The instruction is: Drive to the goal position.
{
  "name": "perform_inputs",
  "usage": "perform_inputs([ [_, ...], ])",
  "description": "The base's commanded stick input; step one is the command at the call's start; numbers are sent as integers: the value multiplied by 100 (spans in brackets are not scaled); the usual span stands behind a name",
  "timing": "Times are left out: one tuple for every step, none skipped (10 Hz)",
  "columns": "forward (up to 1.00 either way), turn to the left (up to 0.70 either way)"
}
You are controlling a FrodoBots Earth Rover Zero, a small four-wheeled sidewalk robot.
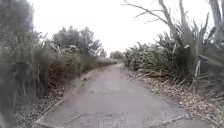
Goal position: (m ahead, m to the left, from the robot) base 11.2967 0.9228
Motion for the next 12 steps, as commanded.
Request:
perform_inputs([
  [85, 0],
  [85, 0],
  [85, 0],
  [85, -2],
  [85, -14],
  [85, -26],
  [85, -30],
  [85, -19],
  [85, -8],
  [85, 0],
  [85, 0],
  [85, 0],
])
